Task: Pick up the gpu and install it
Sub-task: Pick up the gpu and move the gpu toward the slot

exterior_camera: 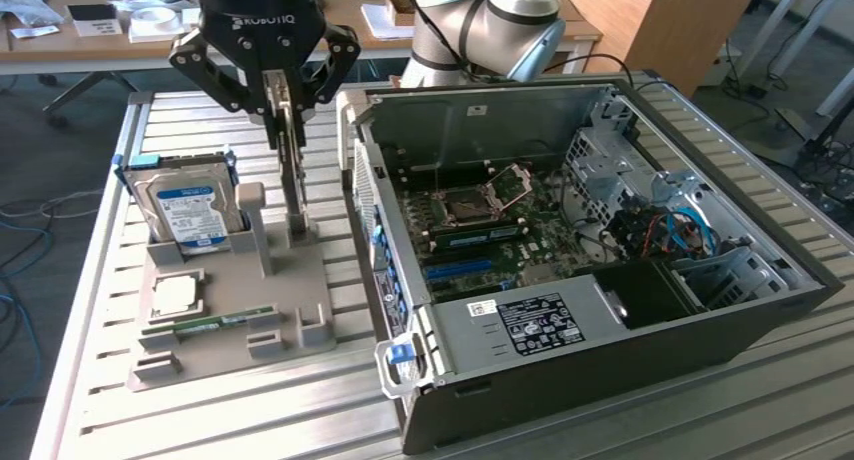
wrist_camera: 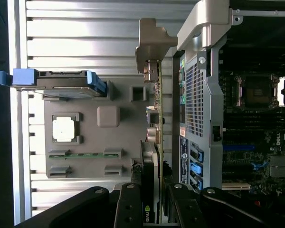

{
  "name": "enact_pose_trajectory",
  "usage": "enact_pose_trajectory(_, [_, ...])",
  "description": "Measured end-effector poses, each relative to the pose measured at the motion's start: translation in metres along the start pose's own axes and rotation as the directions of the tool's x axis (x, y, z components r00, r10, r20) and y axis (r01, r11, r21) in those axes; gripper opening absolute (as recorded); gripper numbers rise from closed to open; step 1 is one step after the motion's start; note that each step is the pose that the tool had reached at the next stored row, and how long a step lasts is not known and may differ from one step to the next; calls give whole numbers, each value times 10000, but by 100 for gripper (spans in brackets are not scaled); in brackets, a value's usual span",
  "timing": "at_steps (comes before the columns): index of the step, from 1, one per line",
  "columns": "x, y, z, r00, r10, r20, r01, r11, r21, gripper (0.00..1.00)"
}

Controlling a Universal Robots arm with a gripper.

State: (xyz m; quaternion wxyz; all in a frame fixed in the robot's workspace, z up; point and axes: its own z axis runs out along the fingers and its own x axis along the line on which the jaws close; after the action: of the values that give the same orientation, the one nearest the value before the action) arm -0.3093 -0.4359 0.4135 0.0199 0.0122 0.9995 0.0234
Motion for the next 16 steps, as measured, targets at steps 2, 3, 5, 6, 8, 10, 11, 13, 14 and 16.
enact_pose_trajectory(2, [-1,0,0,10000,1,0,-1,10000,0,27])
enact_pose_trajectory(3, [-5,1,-1,10000,1,-1,-1,10000,1,27])
enact_pose_trajectory(5, [-24,1,1,10000,-1,0,1,10000,0,27])
enact_pose_trajectory(6, [-36,1,2,10000,0,1,0,10000,-1,27])
enact_pose_trajectory(8, [-70,2,2,10000,0,-1,0,10000,0,27])
enact_pose_trajectory(10, [-110,3,4,10000,1,0,-1,10000,-1,27])
enact_pose_trajectory(11, [-130,3,5,10000,1,0,-1,10000,-2,27])
enact_pose_trajectory(13, [-175,5,7,10000,1,0,-1,10000,-4,27])
enact_pose_trajectory(14, [-197,5,8,10000,1,0,-1,10000,-6,27])
enact_pose_trajectory(16, [-247,7,11,10000,0,1,0,10000,-9,27])
